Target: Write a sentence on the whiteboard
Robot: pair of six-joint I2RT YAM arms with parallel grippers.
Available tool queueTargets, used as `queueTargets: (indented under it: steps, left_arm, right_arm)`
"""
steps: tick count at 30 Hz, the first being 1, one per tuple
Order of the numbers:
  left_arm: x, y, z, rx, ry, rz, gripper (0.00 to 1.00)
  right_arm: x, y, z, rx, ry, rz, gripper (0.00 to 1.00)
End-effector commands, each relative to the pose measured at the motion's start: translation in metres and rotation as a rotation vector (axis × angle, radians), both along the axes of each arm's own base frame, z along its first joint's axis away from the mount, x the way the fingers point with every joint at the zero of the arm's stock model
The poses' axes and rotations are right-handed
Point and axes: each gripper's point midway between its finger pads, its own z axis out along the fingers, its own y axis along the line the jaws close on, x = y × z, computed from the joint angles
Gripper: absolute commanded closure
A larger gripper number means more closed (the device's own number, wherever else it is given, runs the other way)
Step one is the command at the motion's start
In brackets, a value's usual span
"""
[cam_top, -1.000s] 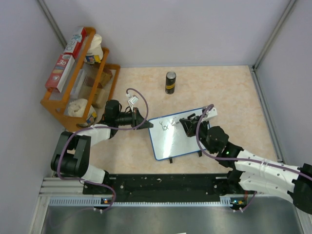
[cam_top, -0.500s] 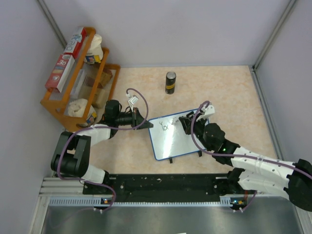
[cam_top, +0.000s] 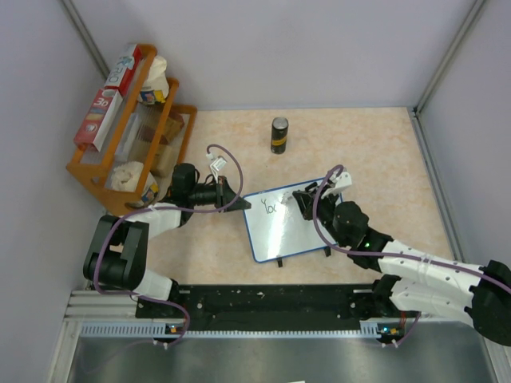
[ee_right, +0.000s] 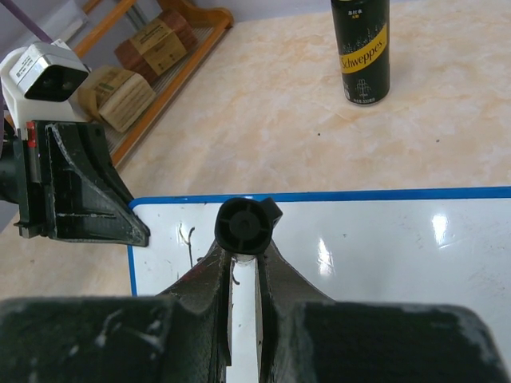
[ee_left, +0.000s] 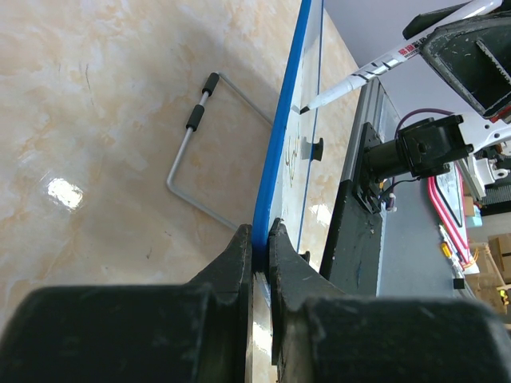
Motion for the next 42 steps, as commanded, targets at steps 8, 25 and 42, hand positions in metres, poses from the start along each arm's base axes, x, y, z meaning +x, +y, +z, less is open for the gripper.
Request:
queueTargets:
  steps: [8,25,42]
  left_arm:
    - [0.003,0.007,-0.033,0.099,-0.005,0.041,1.00]
    - [0.003,0.007,-0.034,0.100,-0.002,0.041,1.00]
    - [0.004,0.007,-0.034,0.102,-0.002,0.042,1.00]
  right_arm:
    - [-0.002,0.000,0.024,0.042,-0.050,0.019,1.00]
    - [0.003,-0.006,0.032,0.041,-0.069,-0.017,1.00]
    - [-0.001,0.000,0.002,0.010,-0.008,0.017,1.00]
